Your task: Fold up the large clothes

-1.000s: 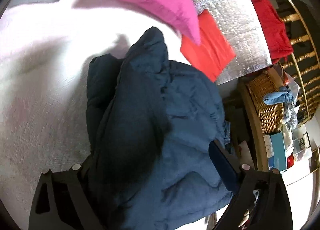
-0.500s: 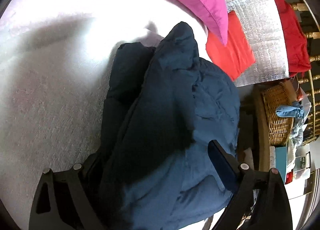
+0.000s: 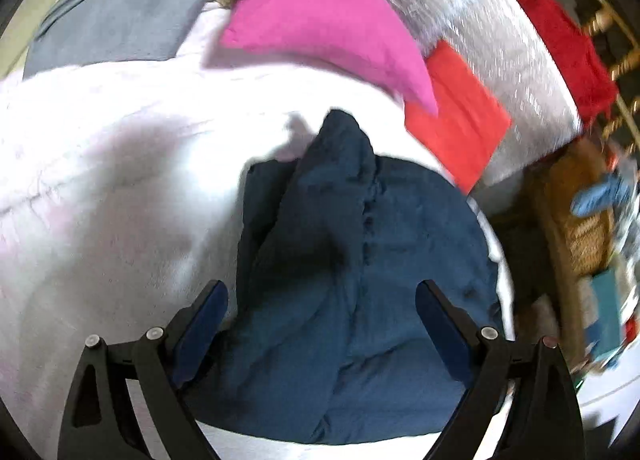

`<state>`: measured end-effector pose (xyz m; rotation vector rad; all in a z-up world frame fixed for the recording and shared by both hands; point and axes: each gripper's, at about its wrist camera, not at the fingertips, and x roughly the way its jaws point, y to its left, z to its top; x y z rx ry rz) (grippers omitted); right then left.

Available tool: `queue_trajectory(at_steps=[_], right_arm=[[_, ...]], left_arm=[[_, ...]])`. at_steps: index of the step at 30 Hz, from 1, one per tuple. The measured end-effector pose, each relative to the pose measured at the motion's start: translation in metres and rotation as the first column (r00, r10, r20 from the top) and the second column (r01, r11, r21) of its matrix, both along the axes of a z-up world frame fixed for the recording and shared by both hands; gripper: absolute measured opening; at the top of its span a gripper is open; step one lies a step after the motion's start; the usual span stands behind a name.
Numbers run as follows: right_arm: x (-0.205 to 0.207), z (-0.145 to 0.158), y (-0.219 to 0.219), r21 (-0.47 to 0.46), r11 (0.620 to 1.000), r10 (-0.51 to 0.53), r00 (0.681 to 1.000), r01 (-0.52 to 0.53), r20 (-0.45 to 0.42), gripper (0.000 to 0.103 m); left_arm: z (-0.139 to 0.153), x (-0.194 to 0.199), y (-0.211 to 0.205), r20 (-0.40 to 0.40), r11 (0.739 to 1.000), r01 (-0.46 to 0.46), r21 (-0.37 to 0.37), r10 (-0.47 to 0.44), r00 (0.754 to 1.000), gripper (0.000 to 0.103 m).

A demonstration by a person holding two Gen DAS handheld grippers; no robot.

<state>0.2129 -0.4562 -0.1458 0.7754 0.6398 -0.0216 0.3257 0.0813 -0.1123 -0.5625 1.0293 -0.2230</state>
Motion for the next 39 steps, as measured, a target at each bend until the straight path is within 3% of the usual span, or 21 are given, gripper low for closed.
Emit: queue_trajectory(at_steps=[3,4,8,14,18,21,24,32,39], right_arm=[[0.012,-0.017,0.018,-0.062,0.997,0.026,0.990,-0.035,-0.135,0.052],[0.014,-0.026,0.019,-0.061,0.998,0.019,0.983,-0.030,-0.181,0.051],[-0.007,-0.021,0.014,-0.019,1.000,-0.005,0.986,0.002,-0.164,0.051],[-0.051,0.007,0.024,-0.041,0.999,0.000,0.998,-0.003,-0.061,0.051],[-0.057,0.003,0.010,0.037,0.999,-0.010,0.997,0.013,-0.080,0.065],[-0.055,-0.014,-0.003,0.152,0.988,0.016,0.993,0.002,-0.116,0.066],[-0.063,-0.027,-0.013,0.230,0.973,0.012,0.990,0.022,-0.142,0.066],[-0.082,-0.041,-0.010,0.378,0.926,0.022,0.994,0.020,-0.108,0.072],[-0.075,-0.054,0.008,0.422,0.906,0.031,0.991,0.026,-0.127,0.075]], left_arm=[[-0.029,0.005,-0.013,-0.137,0.995,0.045,0.087,-0.032,0.990,0.095],[-0.039,0.006,-0.016,-0.175,0.991,0.056,0.118,-0.035,0.984,0.095],[-0.026,-0.005,-0.018,-0.128,0.985,0.043,0.170,-0.022,0.992,0.095],[-0.005,-0.035,-0.012,-0.026,0.990,-0.009,0.141,0.013,1.000,0.095],[-0.001,-0.052,0.007,-0.020,0.997,-0.054,0.052,0.055,0.998,0.095],[0.000,-0.067,0.029,-0.032,0.994,-0.093,-0.065,0.091,0.995,0.095],[-0.008,-0.076,0.041,-0.065,0.974,-0.174,-0.144,0.166,0.984,0.095],[-0.025,-0.094,0.018,-0.144,0.973,-0.112,-0.203,0.084,0.986,0.095],[-0.047,-0.098,0.005,-0.216,0.943,-0.138,-0.303,0.073,0.974,0.095]])
